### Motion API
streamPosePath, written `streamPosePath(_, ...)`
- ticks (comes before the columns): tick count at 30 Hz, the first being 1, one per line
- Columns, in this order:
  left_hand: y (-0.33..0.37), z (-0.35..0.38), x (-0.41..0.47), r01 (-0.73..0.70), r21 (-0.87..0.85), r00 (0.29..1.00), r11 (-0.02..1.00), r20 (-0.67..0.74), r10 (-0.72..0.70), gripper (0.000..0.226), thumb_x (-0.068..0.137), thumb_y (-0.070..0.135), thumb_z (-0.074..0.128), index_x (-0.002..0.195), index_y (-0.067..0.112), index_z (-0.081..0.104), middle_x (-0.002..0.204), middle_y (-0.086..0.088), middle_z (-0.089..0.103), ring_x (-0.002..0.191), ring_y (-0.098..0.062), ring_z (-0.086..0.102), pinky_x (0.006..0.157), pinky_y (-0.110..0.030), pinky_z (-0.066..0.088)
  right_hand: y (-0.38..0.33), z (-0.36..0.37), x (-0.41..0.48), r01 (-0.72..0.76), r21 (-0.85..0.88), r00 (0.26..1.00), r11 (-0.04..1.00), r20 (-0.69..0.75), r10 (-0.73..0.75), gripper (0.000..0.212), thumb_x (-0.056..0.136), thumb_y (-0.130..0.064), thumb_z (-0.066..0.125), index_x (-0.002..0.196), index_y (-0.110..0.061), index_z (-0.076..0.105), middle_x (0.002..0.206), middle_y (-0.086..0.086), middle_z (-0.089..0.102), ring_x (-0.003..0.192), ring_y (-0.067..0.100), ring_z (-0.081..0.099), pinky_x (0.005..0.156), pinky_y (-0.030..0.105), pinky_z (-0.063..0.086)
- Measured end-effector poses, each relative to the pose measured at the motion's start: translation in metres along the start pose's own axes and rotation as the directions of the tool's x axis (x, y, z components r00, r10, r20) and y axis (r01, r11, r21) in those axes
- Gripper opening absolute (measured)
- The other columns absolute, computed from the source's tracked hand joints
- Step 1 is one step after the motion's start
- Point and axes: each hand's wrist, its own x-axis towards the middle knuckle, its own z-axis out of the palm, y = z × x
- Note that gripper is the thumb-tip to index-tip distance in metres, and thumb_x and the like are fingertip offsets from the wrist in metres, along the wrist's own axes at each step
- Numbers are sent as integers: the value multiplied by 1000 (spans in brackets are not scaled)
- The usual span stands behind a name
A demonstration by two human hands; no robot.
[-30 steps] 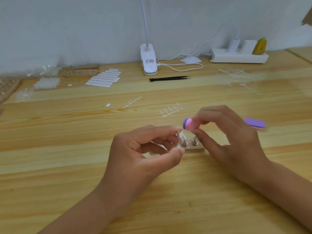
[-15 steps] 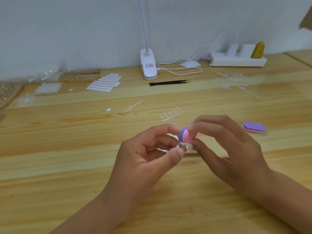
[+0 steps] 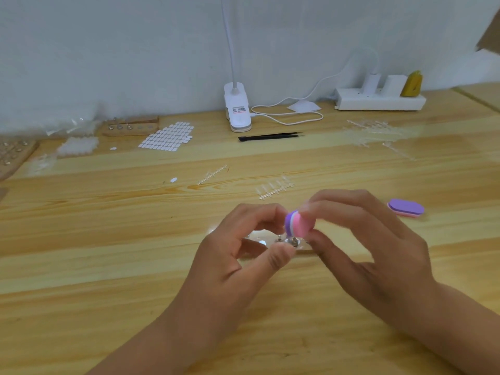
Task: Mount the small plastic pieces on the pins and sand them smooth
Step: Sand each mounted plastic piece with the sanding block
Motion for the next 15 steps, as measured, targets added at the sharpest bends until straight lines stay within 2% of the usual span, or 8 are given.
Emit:
streamPosePath(2,2,2,-2,0,0,1000,1000,5,0,23,86,33,66,109,31,67,107,9,65,96,-13,64,75,-29,55,0,0,-2,56,0,998,998,30,-56,21,97,-5,64,117,-9,65,111,8,67,105,18,64,94,23,48)
streamPosePath(5,2,2,-3,53,-47,998,998,-16,-53,22,82,34,69,103,31,68,99,10,66,83,-7,62,72,-25,51,8,-3,1,1,-23,999,1000,46,0,24,95,-3,64,117,-12,64,109,6,67,104,17,64,93,26,49)
streamPosePath(7,3,1,-2,59,-49,998,997,-14,-60,23,80,35,69,103,32,68,98,10,68,84,-8,63,73,-24,52,6,-3,2,-15,2,1000,1000,26,15,24,95,-4,64,117,-12,63,111,6,67,106,15,64,94,24,48)
streamPosePath(10,4,3,-3,27,1,1000,1000,-10,-27,23,82,31,70,105,30,68,101,8,68,96,-15,66,75,-21,54,1,0,0,48,35,998,998,50,-49,22,96,-3,63,118,-9,66,112,8,66,105,18,65,93,25,49)
streamPosePath(13,3,2,-4,27,-2,999,1000,-23,-27,19,82,26,73,101,28,69,98,7,67,94,-16,64,74,-19,53,10,-5,2,-19,1,998,1000,61,19,25,95,-4,62,118,-12,62,111,6,66,104,18,64,92,29,51)
streamPosePath(15,5,1,-3,13,-7,1000,1000,-28,-13,20,80,30,73,99,29,69,97,7,67,92,-16,65,74,-18,52,7,-6,3,-34,23,999,999,33,33,25,94,-5,62,117,-15,63,113,4,65,106,15,64,92,27,50)
